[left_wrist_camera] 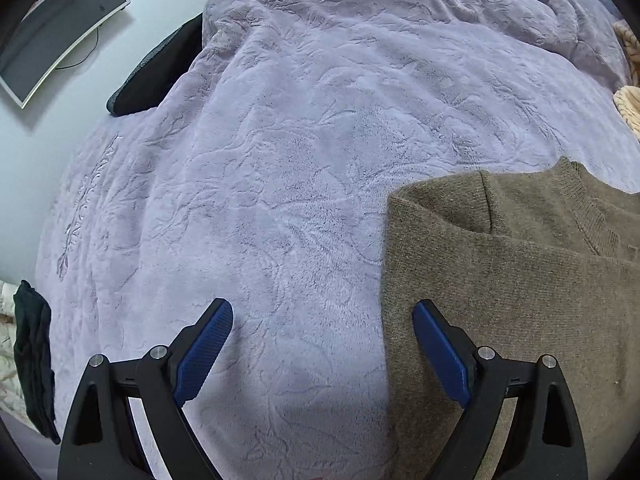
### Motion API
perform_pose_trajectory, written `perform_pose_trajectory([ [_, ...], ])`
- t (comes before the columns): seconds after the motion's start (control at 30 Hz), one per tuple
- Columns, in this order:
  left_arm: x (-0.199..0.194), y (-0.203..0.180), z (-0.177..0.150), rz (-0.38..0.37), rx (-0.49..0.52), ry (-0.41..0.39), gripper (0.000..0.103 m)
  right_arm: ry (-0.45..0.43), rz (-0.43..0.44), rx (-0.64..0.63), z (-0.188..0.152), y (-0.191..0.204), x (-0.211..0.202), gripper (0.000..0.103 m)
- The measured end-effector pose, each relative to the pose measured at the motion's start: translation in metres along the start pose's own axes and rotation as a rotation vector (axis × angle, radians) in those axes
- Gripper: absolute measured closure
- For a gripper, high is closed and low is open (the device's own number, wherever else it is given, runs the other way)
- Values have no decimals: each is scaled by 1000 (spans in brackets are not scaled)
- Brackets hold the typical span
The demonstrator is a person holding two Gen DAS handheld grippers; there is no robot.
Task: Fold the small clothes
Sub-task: 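Fold the held sleeve across the sweater body with the right tool, release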
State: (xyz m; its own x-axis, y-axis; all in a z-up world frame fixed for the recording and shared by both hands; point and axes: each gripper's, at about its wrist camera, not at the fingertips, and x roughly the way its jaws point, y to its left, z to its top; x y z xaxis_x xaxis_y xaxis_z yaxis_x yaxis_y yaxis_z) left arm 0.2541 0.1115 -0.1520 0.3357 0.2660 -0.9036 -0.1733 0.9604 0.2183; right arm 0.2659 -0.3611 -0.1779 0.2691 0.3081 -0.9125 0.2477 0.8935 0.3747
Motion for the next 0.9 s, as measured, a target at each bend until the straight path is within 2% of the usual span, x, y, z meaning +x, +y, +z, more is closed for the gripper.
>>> perform_pose_trajectory([
  [0.1, -17, 2, -2, -64, 8, 2, 11, -21, -8, 7, -9, -4, -19, 47],
  [0.2, -37, -7, -13, -157, 20, 22, 11, -5, 13, 45, -27, -13, -32, 46],
  [0.27, -48, -22, -23, -187, 43, 45, 11, 14, 5, 57, -43, -16, -35, 45],
  [0.33, -58, -39, -35, -225, 67, 77, 11, 33, 7, 71, -61, -20, -38, 37],
  [0.4, -67, -58, -49, -294, 76, 112, 11, 50, 28, 94, -78, -25, -42, 34],
  [0.47, -75, -80, -65, -366, 98, 155, 11, 63, 41, 118, -93, -34, -47, 34],
  [0.6, -88, -126, -89, -441, 151, 212, 11, 68, 21, 157, -111, -55, -56, 34],
  [0.73, -106, -169, -106, -472, 201, 231, 11, 64, 18, 210, -124, -85, -66, 34],
  [0.9, -110, -209, -114, -502, 235, 275, 11, 39, 28, 279, -135, -127, -82, 34],
])
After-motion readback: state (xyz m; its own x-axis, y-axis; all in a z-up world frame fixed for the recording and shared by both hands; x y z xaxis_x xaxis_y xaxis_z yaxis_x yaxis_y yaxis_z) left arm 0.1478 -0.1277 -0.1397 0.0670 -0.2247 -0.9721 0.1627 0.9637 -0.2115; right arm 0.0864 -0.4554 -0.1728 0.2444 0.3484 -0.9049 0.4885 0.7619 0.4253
